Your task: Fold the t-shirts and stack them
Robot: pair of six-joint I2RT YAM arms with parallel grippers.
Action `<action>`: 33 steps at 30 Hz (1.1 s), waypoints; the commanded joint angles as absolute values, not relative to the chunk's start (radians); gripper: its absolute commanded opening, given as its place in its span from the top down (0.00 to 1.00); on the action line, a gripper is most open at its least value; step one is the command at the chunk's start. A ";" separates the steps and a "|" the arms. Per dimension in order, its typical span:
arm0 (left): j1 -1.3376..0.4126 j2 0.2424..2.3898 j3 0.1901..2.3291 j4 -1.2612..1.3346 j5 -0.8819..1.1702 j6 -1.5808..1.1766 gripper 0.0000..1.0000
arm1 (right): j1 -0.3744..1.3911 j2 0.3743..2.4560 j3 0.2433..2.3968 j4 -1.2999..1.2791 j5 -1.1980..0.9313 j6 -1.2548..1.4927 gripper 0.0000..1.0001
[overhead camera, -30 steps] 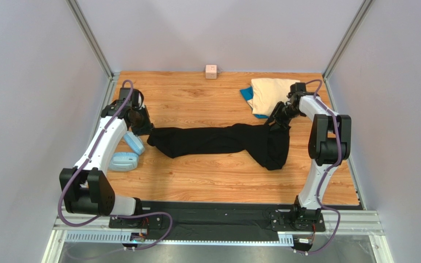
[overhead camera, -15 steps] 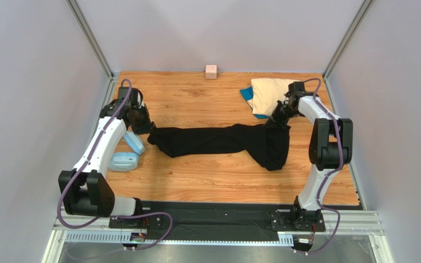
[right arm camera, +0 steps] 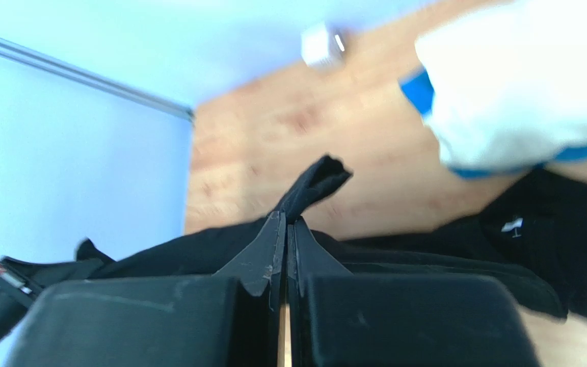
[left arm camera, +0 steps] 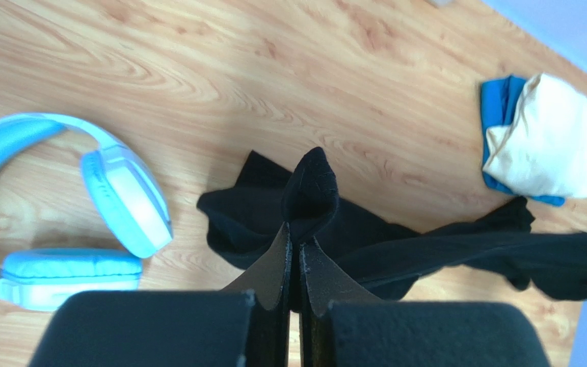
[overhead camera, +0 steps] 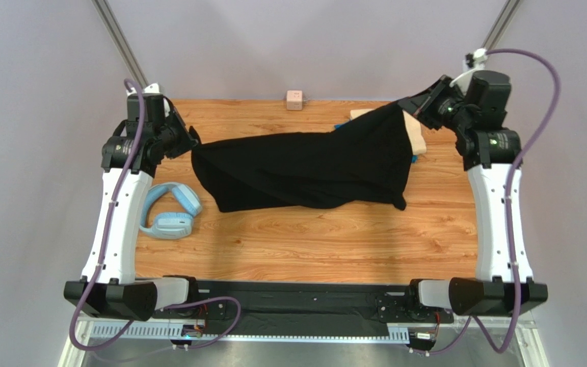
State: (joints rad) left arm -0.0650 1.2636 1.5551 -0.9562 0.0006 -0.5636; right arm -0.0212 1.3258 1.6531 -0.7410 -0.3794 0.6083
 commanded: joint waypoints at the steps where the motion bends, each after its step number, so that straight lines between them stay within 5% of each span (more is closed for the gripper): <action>1: -0.061 1.195 1.603 -1.031 -0.087 -0.572 1.00 | -0.040 1.230 1.801 -0.690 -0.322 0.644 1.00; 21: -0.083 0.916 1.905 -1.109 -0.181 -0.545 1.00 | -0.043 1.023 2.296 -0.772 -0.282 0.594 1.00; 33: -0.083 0.824 1.967 -1.154 -0.249 -0.542 1.00 | -0.041 1.037 2.391 -0.772 -0.291 0.629 1.00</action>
State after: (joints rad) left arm -0.0811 0.7982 1.9678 -1.1278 -0.2173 -0.5514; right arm -0.0372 0.9962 2.3798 -0.7853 -0.3187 0.6144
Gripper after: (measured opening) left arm 0.009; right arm 0.006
